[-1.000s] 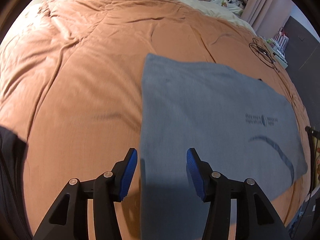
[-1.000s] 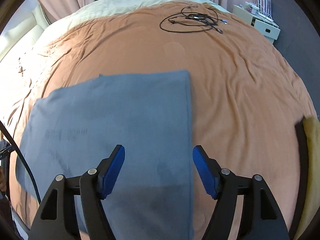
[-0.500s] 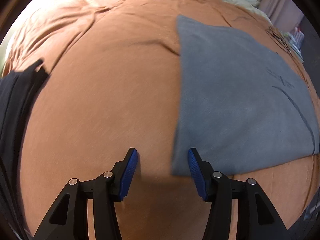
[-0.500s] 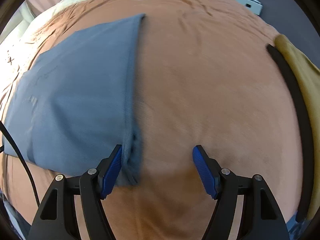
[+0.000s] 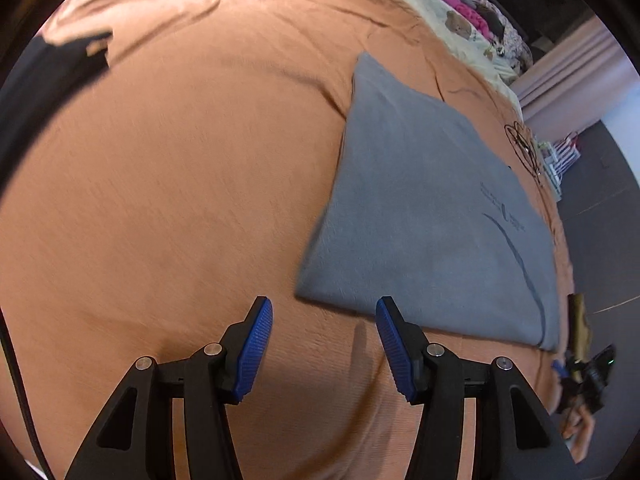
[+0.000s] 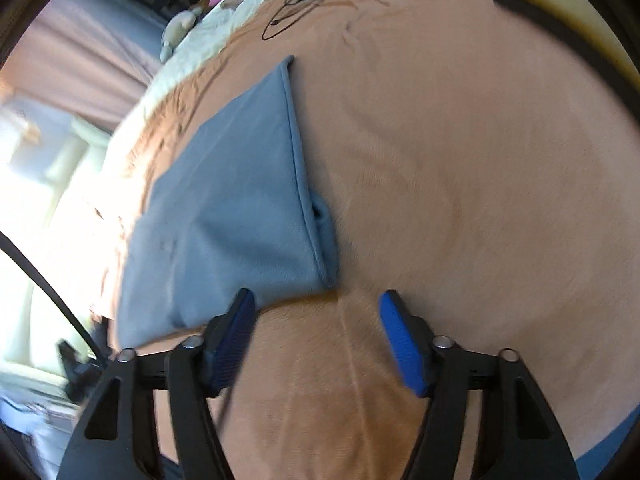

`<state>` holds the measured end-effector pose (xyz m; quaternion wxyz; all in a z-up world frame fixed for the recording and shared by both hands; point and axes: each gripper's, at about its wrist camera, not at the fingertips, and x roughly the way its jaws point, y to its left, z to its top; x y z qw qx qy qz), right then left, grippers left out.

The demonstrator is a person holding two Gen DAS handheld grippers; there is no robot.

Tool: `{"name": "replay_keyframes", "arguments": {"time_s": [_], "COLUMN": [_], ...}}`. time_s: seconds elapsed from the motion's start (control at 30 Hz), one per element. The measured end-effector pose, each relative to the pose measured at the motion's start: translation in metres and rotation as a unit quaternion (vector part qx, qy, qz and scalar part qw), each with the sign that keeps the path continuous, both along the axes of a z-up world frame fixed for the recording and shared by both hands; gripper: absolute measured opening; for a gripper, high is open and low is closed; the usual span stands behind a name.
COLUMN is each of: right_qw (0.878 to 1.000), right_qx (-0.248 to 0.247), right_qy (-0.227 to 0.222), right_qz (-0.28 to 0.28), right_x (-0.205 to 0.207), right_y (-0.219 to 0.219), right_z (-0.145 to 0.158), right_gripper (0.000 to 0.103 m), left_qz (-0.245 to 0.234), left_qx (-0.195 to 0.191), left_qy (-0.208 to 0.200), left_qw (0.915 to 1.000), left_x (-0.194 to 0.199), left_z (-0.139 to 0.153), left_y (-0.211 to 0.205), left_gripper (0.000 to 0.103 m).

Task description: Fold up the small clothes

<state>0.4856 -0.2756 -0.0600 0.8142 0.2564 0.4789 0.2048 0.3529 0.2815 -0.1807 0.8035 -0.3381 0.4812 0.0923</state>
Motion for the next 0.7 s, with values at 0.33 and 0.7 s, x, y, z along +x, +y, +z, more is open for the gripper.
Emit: {"name": "replay_keyframes", "arguments": {"time_s": [0.33, 0.7], "right_qw": [0.995, 0.98], "right_qx": [0.084, 0.179], "right_qy": [0.006, -0.012], "right_qz": [-0.056, -0.087], "right_x": [0.016, 0.009], "right_y": [-0.031, -0.025], "right_z": [-0.032, -0.065], "right_gripper": [0.044, 0.042], "left_qz": [0.042, 0.074], "left_qx": [-0.057, -0.161], "left_qy": [-0.031, -0.087], "left_qw": [0.997, 0.9803], "left_x": [0.015, 0.004], "left_z": [-0.017, -0.019], "left_y": [0.008, 0.021], "left_gripper": [0.056, 0.051]}}
